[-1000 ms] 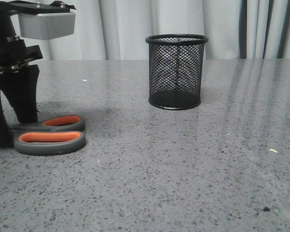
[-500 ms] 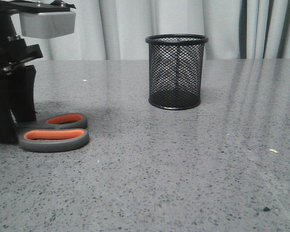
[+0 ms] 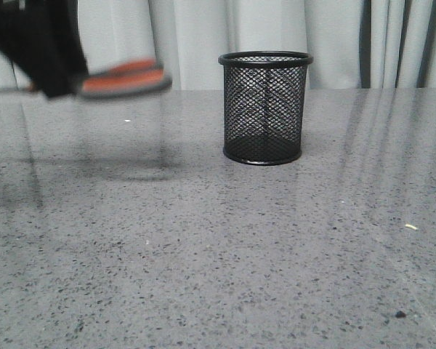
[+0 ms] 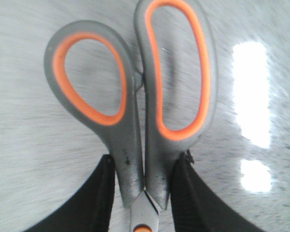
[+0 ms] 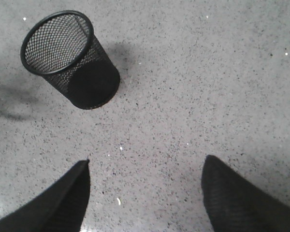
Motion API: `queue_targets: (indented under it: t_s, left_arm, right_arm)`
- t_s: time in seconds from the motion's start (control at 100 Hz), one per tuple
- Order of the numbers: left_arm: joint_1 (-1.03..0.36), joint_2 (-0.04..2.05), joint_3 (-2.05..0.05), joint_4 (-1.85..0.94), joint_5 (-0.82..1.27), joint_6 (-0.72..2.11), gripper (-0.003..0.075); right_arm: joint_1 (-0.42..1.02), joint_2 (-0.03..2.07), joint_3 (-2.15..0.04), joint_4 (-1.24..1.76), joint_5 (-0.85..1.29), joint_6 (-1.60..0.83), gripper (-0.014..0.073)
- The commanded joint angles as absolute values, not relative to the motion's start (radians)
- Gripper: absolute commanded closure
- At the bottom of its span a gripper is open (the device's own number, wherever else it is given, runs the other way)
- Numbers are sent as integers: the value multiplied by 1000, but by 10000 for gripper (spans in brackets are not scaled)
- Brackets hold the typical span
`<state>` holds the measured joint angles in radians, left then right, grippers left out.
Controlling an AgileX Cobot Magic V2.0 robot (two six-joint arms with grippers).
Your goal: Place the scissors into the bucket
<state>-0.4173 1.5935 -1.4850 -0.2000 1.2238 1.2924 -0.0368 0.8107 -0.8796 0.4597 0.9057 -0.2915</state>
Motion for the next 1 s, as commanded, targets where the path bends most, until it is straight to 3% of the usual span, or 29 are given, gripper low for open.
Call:
queue_targets:
  t_s: [0.0,0.15,0.58,0.99]
  left_arm:
    - [-426,1522,-1589,-240,1278,1255,739]
    - [-434,1486,-1701,-244,1278,1203,739]
    - [-434,1456,-1905,-393,1276,1191,739]
    - [-614,1456,-1922,-398,1188,1191,739]
  right_arm:
    - [-39,811,-913,508,830,-304,148]
    - [-39,811,-913,612,795,-348,148]
    - [-39,856,-922,1295,808,-758,148]
    - [-39,948,-1140,1349,954,-767,148]
